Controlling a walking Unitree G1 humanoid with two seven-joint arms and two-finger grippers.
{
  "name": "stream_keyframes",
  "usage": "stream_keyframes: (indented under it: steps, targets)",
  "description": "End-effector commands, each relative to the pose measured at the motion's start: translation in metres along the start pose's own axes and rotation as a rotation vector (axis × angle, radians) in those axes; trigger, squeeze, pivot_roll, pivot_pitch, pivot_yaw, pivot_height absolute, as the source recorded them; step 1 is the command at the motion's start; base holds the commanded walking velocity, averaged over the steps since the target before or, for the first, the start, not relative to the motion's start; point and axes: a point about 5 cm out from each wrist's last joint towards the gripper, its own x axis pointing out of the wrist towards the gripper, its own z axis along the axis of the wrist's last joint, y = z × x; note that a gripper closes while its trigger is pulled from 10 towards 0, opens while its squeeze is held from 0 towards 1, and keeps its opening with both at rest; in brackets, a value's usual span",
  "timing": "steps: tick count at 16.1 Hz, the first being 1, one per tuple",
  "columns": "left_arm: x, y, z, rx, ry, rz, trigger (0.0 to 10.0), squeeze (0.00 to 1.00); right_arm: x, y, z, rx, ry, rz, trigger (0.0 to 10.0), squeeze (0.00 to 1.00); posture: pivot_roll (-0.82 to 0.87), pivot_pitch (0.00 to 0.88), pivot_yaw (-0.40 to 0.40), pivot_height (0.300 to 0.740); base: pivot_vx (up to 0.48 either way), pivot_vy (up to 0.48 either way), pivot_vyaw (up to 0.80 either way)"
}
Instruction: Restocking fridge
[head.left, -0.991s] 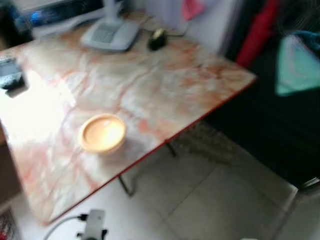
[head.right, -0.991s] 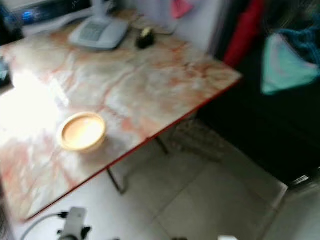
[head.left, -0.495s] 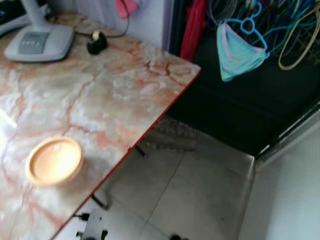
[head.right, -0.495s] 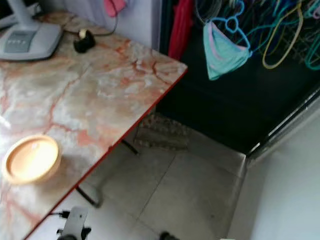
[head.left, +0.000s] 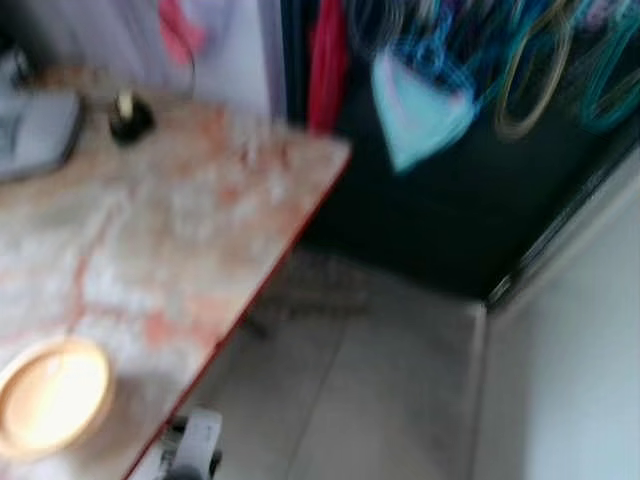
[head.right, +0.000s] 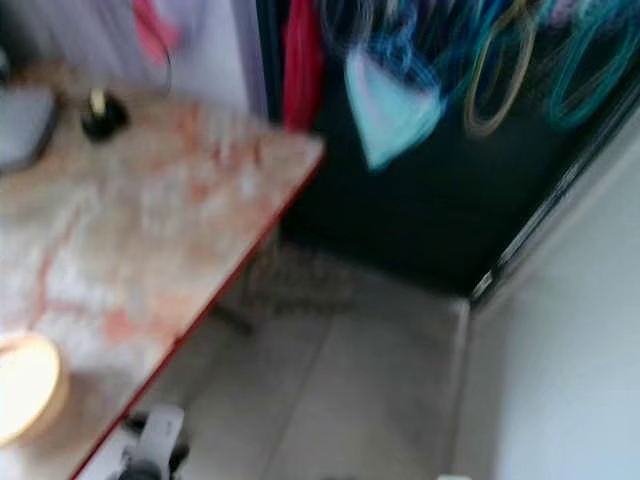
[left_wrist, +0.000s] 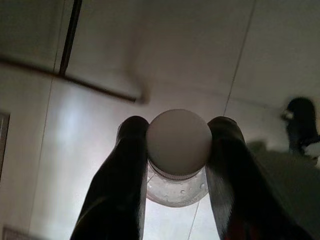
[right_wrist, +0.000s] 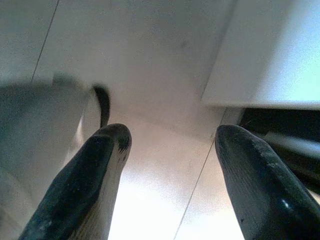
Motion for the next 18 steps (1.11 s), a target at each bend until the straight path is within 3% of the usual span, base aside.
stream_keyframes:
  steps: [1, 18]
  targets:
    - [-0.0034, 0.0027, -0.0163, 0.021, 0.055, -0.004, 10.0, 0.00, -0.0033, 0.0024, -0.0132, 0.012, 0.039, -0.001, 10.0, 0.00, 0.11, 0.096, -0.003, 0.740, 0.000, 0.000, -0.79]
    - [-0.0040, 0.0088, -0.0184, 0.001, 0.060, 0.024, 10.0, 0.00, -0.0035, 0.0080, -0.0144, 0.052, 0.021, -0.041, 10.0, 0.00, 0.07, 0.134, 0.027, 0.740, 0.000, 0.000, -0.79]
